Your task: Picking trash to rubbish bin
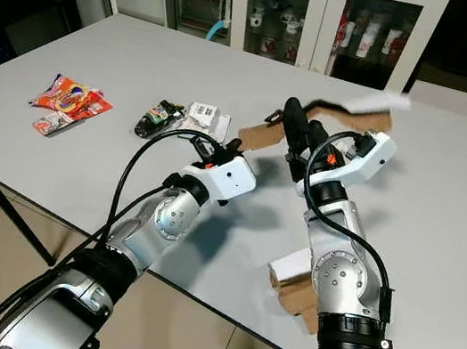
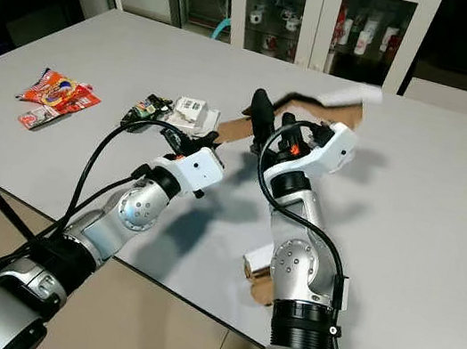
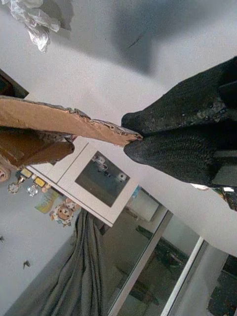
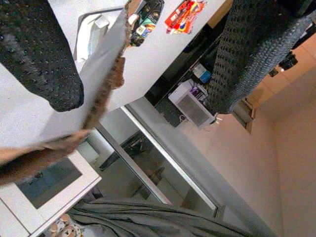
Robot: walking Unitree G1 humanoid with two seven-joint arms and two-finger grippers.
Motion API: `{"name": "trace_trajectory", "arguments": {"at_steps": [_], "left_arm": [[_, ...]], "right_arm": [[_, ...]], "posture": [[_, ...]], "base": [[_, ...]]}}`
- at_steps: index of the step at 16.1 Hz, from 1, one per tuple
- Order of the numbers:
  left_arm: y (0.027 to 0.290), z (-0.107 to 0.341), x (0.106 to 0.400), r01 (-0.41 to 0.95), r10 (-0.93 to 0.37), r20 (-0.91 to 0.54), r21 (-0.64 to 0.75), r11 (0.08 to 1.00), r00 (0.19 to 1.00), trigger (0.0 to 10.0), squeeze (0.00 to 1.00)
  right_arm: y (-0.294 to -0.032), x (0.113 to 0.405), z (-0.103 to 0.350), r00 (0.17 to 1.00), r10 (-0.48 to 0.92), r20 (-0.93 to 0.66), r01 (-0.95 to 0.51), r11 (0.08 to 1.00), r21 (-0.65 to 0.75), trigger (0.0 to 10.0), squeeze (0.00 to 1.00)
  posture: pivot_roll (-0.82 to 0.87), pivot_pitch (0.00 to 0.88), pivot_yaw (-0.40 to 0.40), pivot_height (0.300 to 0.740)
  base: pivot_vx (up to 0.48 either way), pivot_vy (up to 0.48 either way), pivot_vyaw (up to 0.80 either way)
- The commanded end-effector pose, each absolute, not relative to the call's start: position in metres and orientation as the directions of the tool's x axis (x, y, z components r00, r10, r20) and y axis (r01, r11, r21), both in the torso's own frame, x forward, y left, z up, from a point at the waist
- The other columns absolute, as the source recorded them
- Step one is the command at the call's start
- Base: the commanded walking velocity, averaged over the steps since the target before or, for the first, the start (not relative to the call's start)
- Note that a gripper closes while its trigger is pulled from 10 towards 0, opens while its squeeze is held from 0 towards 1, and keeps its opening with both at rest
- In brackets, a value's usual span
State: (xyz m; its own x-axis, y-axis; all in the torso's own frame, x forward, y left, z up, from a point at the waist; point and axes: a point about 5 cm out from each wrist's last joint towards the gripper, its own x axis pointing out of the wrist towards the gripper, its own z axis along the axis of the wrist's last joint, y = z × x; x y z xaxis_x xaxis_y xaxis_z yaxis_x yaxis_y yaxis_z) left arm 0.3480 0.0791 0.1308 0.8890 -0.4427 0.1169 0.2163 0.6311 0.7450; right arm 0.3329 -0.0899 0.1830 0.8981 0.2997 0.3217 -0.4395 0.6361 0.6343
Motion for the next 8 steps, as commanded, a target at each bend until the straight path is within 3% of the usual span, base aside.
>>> {"name": "trace_trajectory", "arguments": {"at_steps": [1,8], "left_arm": [[0.078,0.134,0.346,0.218,-0.468,0.128,0.757,0.615,0.874,10.0,0.0],[0.067,0.14,0.341,0.245,-0.53,0.155,0.756,0.607,0.834,10.0,0.0]], "right_arm": [[-0.08,0.332,0.185,0.893,0.304,0.331,-0.449,0.617,0.646,10.0,0.0],[-0.079,0.334,0.178,0.906,0.3,0.299,-0.424,0.631,0.65,10.0,0.0]], "posture": [[0.04,0.0,0.096,0.74],[0.03,0.0,0.101,0.74]], "base": [[0.0,0.0,0.0],[0.0,0.0,0.0]]}}
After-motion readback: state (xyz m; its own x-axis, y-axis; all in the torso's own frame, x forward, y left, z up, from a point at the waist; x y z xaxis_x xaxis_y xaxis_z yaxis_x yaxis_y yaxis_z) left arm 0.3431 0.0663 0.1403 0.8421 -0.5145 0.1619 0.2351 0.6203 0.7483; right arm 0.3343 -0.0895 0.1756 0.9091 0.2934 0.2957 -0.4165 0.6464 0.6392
